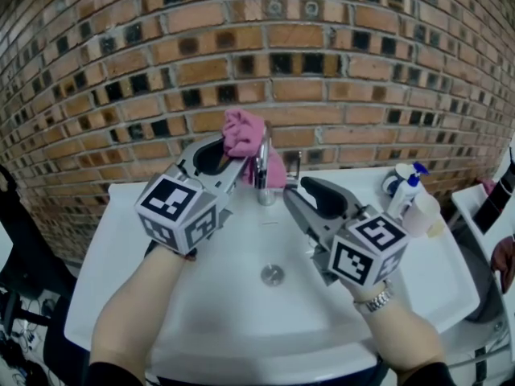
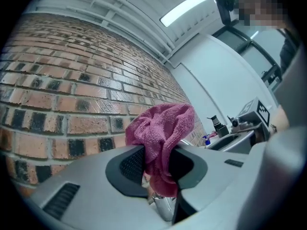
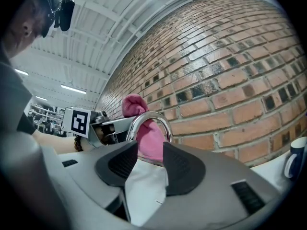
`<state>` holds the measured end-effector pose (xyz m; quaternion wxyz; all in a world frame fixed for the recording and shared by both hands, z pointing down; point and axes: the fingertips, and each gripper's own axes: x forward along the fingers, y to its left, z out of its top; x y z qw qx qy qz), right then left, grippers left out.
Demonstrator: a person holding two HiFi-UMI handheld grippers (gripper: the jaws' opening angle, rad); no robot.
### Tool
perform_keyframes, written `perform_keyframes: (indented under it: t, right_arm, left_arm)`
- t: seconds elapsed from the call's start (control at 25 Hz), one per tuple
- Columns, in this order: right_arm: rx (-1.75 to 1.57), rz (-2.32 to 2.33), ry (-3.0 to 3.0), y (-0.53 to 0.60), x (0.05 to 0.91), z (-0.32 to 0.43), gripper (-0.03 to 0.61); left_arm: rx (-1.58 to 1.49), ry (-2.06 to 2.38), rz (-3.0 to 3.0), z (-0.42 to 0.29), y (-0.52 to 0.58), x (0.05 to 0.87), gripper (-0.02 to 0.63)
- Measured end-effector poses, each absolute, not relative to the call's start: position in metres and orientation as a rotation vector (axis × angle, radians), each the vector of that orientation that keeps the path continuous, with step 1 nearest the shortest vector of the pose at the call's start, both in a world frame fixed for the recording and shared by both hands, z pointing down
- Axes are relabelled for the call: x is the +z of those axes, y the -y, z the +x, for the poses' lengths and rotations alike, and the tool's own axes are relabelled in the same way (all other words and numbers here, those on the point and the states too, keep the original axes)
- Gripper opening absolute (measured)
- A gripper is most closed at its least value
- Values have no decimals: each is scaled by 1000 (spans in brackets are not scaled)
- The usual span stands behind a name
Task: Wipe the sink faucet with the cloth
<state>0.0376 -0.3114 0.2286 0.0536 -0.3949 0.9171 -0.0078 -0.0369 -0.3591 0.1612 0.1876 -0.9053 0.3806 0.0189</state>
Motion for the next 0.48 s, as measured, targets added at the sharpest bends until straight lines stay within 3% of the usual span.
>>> perform_keyframes:
  t: [0.48]
  right_arm:
    - [-30,-1182,-2795,312,230,37,176]
  left_arm:
    - [10,-1155,-2529,-30,395,151,95]
